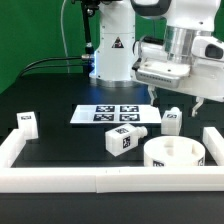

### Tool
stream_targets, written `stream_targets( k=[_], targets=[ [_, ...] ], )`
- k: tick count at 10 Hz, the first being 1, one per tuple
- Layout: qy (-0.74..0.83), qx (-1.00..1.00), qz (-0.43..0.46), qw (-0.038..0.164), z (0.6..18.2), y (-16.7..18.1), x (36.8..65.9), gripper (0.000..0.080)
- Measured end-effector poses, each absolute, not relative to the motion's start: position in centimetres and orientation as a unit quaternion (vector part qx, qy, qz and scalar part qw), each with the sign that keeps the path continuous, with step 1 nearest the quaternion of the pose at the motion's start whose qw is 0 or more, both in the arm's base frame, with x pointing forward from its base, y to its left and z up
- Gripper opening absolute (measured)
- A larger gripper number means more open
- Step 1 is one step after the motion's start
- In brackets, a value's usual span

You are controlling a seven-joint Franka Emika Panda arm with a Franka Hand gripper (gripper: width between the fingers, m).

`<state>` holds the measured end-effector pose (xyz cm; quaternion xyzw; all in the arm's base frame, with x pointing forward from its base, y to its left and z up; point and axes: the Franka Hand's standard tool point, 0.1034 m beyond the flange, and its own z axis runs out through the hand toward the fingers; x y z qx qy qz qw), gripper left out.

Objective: Assemble stool

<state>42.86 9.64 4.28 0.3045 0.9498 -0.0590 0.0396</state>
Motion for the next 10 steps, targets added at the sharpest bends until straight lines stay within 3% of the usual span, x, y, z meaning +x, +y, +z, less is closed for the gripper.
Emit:
stream_targets(
  k=[2, 3, 7, 10],
  targets=[
    [0.898, 0.434, -0.046, 0.06, 4.9, 10.6, 44.5, 0.0649],
    [0.889, 0.452, -0.029, 0.06, 4.2, 11.3, 44.3, 0.0649],
    [0.801, 0.595, -0.029, 0.057, 4.2, 11.3, 44.6, 0.0649],
    [0.7, 0.709, -0.042, 0.07, 5.5, 11.0, 45.8, 0.0649]
  ],
)
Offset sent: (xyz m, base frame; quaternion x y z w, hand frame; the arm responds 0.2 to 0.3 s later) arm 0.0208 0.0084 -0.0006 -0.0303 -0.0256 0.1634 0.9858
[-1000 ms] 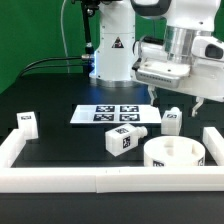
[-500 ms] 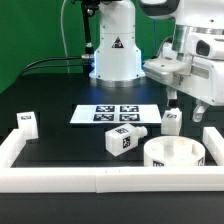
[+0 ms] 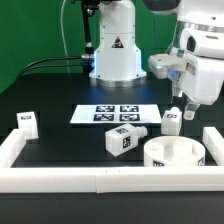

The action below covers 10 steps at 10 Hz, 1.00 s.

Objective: Assemble stool

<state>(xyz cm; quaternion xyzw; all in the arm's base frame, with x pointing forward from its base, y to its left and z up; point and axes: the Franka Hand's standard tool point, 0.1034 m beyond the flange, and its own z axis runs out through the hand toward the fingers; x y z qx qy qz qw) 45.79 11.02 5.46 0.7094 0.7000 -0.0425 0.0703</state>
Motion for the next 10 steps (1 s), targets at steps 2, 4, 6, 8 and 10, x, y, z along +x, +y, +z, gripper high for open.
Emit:
stream_targets(
  k=[2, 4, 6, 8, 10],
  targets=[
    [0.557, 0.827, -0.039, 0.071, 5.8, 11.4, 46.1, 0.0649],
    [0.517, 0.853, -0.028, 0.07, 5.8, 12.0, 46.0, 0.0649],
    [0.471, 0.879, -0.026, 0.066, 5.8, 12.1, 46.0, 0.0649],
    [0.375, 0.925, -0.03, 0.056, 5.6, 11.2, 45.9, 0.0649],
    [0.272, 0.961, -0.032, 0.045, 5.1, 10.2, 45.7, 0.0649]
  ],
)
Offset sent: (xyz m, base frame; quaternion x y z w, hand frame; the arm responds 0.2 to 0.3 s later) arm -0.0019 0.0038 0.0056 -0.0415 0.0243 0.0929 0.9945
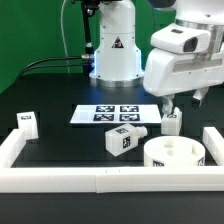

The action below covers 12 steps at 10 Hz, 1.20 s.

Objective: Assemble stool

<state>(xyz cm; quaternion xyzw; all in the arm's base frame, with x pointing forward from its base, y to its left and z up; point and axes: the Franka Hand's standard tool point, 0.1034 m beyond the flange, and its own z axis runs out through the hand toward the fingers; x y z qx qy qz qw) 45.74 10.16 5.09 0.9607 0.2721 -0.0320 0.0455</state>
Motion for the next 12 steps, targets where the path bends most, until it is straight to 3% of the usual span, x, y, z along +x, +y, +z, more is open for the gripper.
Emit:
stream_targets(
  k=[2, 5, 8, 12],
  targets=[
    [0.131, 0.991, -0.028, 0.024, 5.7, 8.5, 47.0, 0.0649],
    [0.037, 0.999, -0.026, 0.016, 5.6, 9.0, 47.0, 0.0649],
    [-0.149, 0.987, -0.054, -0.014, 5.2, 9.1, 47.5, 0.0649],
    [-0.153, 0.984, -0.093, -0.02, 5.1, 9.0, 46.9, 0.0649]
  ],
)
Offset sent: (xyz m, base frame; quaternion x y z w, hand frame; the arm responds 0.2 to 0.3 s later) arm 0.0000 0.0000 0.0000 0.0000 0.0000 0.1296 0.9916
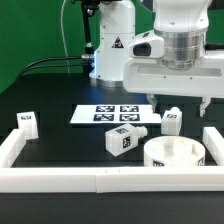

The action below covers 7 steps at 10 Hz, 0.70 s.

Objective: Assemble stool

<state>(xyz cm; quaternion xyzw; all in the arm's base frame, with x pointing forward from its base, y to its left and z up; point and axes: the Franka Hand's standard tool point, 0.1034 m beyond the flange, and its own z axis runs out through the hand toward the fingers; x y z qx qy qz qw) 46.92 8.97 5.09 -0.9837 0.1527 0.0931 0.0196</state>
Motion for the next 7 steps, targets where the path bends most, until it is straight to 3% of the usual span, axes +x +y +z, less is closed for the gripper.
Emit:
stream_targets(
  k=[2, 7],
  targets=[
    [0.178, -0.97, 0.158, 0.05, 4.7, 8.3, 47.3, 0.0649],
    [0.085, -0.955, 0.279, 0.059, 4.5, 9.1, 45.8, 0.0649]
  ],
)
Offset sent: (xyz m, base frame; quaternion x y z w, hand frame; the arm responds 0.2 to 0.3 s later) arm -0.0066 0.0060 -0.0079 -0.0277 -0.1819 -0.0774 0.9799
